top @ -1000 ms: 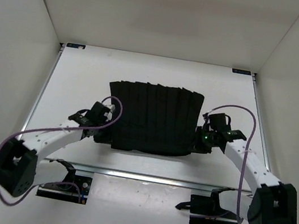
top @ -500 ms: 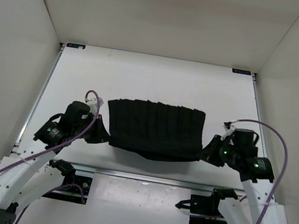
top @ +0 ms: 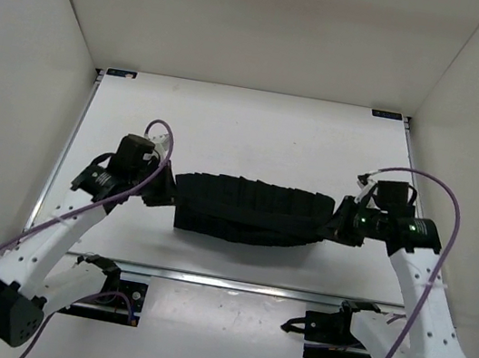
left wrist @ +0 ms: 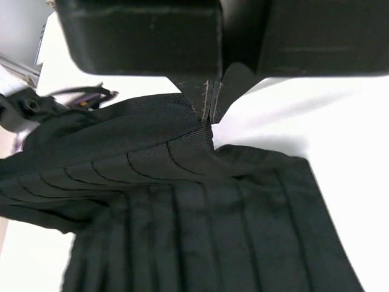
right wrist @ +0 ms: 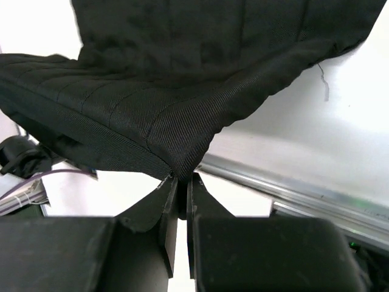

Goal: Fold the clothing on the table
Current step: Fold the skirt

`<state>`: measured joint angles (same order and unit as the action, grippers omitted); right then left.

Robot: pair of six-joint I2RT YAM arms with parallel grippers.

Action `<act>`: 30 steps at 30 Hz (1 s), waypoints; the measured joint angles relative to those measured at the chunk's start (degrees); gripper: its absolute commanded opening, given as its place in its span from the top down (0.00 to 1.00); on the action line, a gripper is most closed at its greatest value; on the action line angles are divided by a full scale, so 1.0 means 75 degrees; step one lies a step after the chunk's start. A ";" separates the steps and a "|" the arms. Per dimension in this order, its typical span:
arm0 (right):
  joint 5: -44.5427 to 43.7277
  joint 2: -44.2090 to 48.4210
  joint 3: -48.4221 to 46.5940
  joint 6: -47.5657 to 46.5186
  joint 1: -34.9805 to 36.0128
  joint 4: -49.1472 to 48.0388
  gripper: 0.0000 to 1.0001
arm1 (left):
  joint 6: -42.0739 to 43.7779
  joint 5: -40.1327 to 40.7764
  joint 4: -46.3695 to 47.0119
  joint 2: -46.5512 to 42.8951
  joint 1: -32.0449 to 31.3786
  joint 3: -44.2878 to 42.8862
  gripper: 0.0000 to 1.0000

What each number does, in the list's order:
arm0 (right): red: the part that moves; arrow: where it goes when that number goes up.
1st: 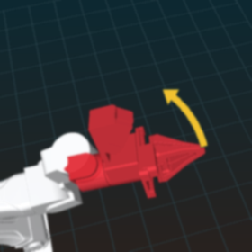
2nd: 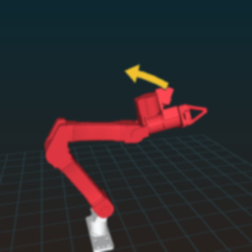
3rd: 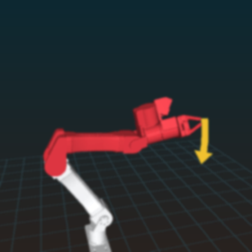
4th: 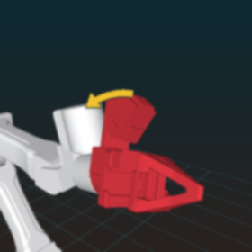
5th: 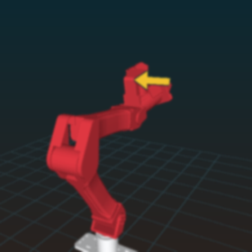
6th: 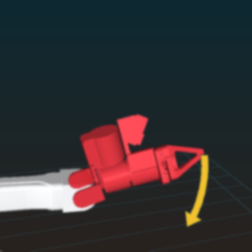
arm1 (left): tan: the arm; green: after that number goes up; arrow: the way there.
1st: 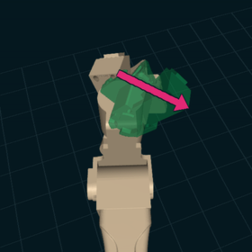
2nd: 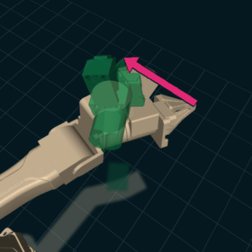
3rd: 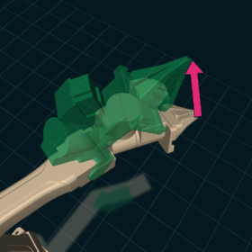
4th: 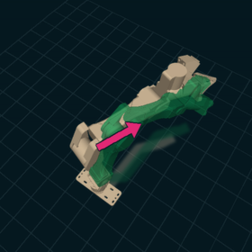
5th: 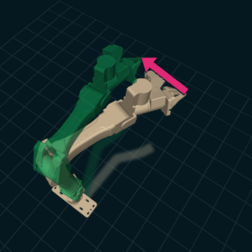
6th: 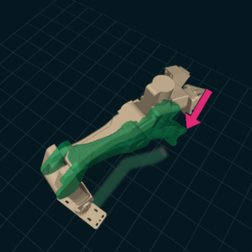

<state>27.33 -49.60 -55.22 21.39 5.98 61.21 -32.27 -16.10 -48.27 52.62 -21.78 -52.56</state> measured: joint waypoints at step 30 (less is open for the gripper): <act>-0.1320 -0.4657 -0.0970 -0.0490 -0.0050 -0.3299 0.73 | 0.0985 0.0236 0.2247 0.4797 0.1381 -0.1448 0.36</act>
<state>17.43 -84.53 -62.50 17.72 5.61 36.47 -24.88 -14.33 -31.42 88.60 -11.42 -63.42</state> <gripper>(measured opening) 0.317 0.652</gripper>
